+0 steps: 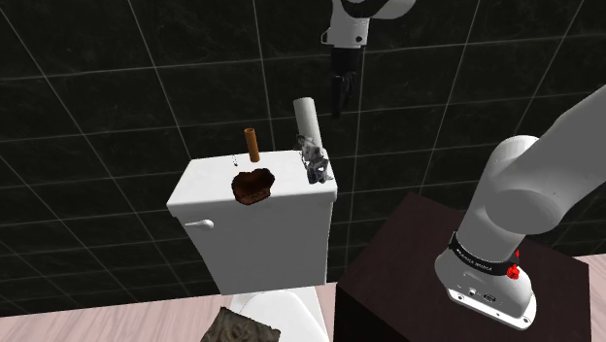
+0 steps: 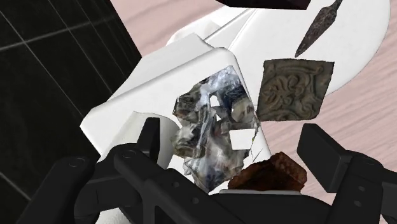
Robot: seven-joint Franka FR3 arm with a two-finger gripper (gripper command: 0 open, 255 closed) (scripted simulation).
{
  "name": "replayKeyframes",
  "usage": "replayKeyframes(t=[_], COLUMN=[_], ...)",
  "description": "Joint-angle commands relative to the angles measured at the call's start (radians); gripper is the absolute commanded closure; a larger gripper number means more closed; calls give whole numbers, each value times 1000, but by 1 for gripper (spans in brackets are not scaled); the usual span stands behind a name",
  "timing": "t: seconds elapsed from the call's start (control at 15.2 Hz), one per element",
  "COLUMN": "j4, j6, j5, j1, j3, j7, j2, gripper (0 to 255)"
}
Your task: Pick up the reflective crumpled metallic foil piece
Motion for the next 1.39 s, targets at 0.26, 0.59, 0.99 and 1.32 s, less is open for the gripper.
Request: replayKeyframes(t=[0.26,0.59,0.99,1.32], j4=[91,54,21,20], j6=[72,126,172,173], j5=[83,90,95,95], j1=[48,49,49,49], j3=[-27,-26,-28,-27], j7=[-131,-145,-156,-156], j2=[243,264,278,278], gripper=[0,0,255,255])
